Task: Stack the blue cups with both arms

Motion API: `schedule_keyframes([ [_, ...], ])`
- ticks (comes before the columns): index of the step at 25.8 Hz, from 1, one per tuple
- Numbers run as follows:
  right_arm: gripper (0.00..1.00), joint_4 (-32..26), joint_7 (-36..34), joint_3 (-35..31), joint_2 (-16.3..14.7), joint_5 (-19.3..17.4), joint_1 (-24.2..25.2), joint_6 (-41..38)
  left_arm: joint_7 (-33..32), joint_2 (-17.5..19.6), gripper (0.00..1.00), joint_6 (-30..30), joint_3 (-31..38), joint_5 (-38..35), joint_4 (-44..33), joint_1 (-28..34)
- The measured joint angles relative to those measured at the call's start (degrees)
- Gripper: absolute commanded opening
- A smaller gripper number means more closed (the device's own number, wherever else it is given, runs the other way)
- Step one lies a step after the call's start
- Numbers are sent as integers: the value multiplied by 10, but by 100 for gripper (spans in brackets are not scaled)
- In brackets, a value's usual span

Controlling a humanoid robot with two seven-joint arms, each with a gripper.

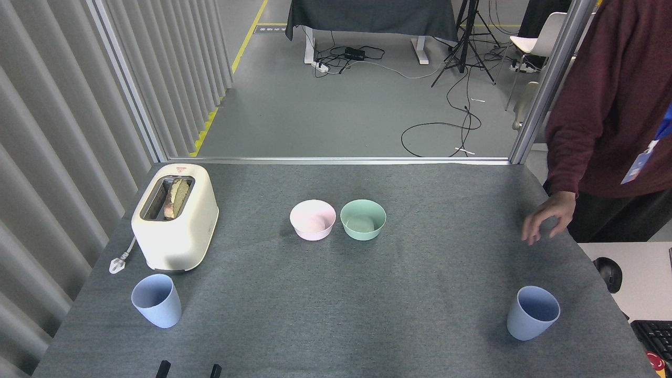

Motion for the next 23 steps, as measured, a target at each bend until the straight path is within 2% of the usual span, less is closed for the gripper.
schedule_keyframes([
  [9, 100, 1, 0, 2, 0, 0, 0, 1, 2, -3, 100, 13, 2, 5, 22, -13],
  [23, 100, 6, 4, 5, 4, 4, -6, 4, -3, 4, 100, 84, 21, 2, 155, -126],
])
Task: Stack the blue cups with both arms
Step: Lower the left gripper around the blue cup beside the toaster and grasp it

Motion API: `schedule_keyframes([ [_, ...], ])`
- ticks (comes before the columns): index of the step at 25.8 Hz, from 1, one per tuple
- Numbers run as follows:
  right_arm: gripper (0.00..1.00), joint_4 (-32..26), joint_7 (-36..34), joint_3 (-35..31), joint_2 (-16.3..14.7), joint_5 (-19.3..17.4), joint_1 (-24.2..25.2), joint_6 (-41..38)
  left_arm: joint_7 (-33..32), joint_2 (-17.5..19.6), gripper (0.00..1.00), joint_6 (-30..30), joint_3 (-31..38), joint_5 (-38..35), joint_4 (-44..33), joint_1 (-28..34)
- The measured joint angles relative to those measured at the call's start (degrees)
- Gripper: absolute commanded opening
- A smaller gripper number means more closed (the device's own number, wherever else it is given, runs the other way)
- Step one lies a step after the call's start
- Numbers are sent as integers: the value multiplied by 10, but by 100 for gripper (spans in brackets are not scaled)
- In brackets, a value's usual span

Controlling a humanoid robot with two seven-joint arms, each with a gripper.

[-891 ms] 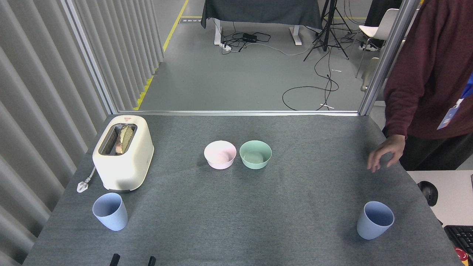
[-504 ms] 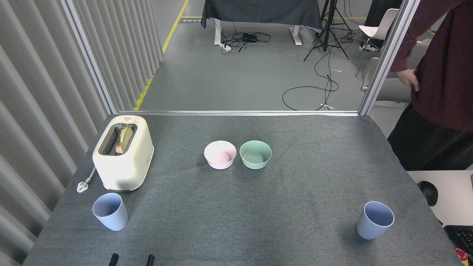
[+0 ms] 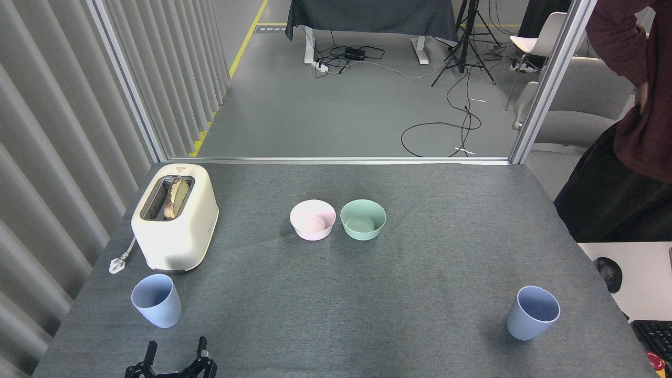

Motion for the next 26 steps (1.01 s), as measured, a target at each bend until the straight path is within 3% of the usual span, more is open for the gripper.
schedule_keyframes([
  [8, 100, 1, 0, 1, 0, 2, 0, 0, -1, 16, 100, 31, 1, -1, 97, -87],
  [26, 100, 2, 1, 17, 1, 2, -1, 5, 0, 54, 100, 39, 3, 4, 181, -150],
])
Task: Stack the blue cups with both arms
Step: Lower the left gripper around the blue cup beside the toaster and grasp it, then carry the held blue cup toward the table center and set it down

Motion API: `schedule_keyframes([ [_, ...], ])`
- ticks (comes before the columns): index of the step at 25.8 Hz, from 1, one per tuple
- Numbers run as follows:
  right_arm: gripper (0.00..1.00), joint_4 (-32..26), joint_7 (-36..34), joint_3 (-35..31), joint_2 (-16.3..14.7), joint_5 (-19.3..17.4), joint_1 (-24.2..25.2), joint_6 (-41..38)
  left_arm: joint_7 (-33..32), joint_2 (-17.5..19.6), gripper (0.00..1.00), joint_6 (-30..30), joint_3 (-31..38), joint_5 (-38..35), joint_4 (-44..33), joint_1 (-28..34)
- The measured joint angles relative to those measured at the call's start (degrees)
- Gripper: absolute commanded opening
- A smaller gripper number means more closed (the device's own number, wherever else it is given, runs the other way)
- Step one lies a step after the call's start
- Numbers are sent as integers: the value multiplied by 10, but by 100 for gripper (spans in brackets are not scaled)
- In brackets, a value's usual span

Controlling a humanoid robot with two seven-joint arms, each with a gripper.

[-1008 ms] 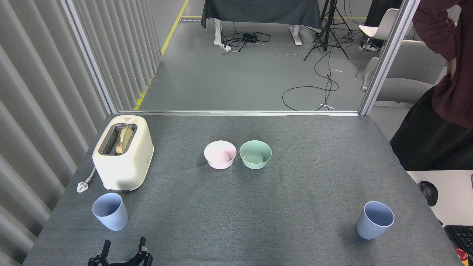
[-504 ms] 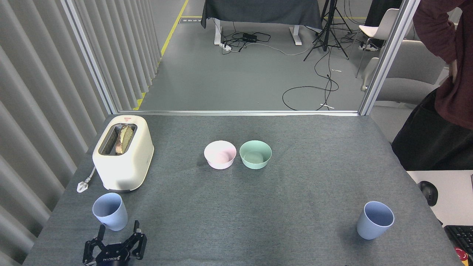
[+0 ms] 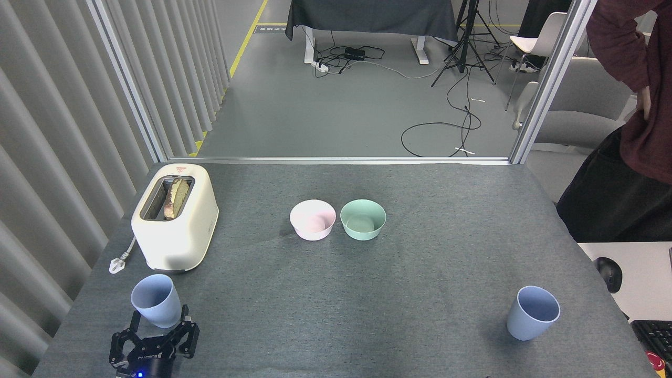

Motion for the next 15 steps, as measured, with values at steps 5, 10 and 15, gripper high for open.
schedule_keyframes([
  [5, 100, 3, 0, 1, 1, 0, -1, 1, 3, 11, 100, -1, 0, 2, 40, -31],
  [10, 100, 3, 0, 2, 2, 0, -5, 1, 5, 20, 88, -1, 0, 5, 75, -54],
  [15, 100, 4, 0, 9, 2, 1, -6, 4, 7, 23, 44, -4, -1, 4, 83, -60],
])
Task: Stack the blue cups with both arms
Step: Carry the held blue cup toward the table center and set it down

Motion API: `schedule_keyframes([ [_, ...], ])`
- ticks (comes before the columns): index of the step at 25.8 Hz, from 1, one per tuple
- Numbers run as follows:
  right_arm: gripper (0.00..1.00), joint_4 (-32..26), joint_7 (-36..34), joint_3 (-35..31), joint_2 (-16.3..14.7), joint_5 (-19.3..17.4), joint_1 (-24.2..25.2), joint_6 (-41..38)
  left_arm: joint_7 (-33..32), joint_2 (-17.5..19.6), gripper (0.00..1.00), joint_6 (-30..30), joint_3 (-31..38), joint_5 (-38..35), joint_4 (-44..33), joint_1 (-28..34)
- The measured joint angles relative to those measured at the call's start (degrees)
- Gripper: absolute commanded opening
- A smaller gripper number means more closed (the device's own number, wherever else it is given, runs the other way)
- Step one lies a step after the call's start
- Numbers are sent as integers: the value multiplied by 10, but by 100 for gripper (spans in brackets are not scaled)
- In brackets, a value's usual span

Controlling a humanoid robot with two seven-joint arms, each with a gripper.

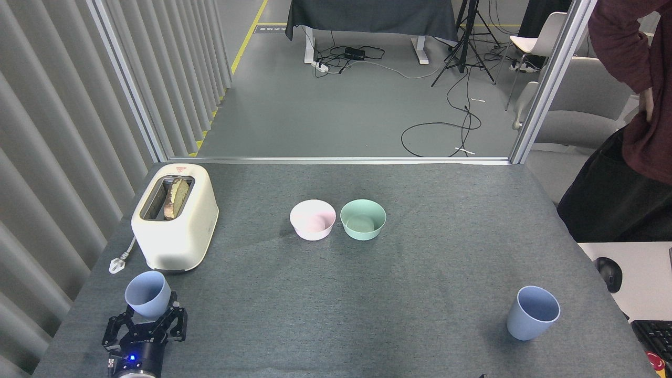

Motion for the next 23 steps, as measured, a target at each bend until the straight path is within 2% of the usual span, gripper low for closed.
schedule_keyframes([
  [5, 100, 0, 0, 8, 1, 0, 0, 5, 6, -1, 44, -12, -1, 0, -21, 8],
  [10, 100, 0, 0, 23, 2, 1, -1, 16, 7, -4, 44, -93, -9, 8, -149, 82],
  [13, 100, 0, 0, 30, 2, 1, -2, 20, 3, -7, 43, -130, -57, 8, -222, 124],
  [16, 100, 0, 1, 31, 0, 1, -2, 21, 2, -9, 43, -141, -123, 1, -265, 142],
  [19, 100, 0, 2, 32, -2, 1, -5, 21, 2, -24, 45, -145, -186, -28, -275, 142],
  [23, 100, 0, 2, 32, -4, 1, -9, 22, 1, -56, 47, -148, -225, -80, -261, 133],
])
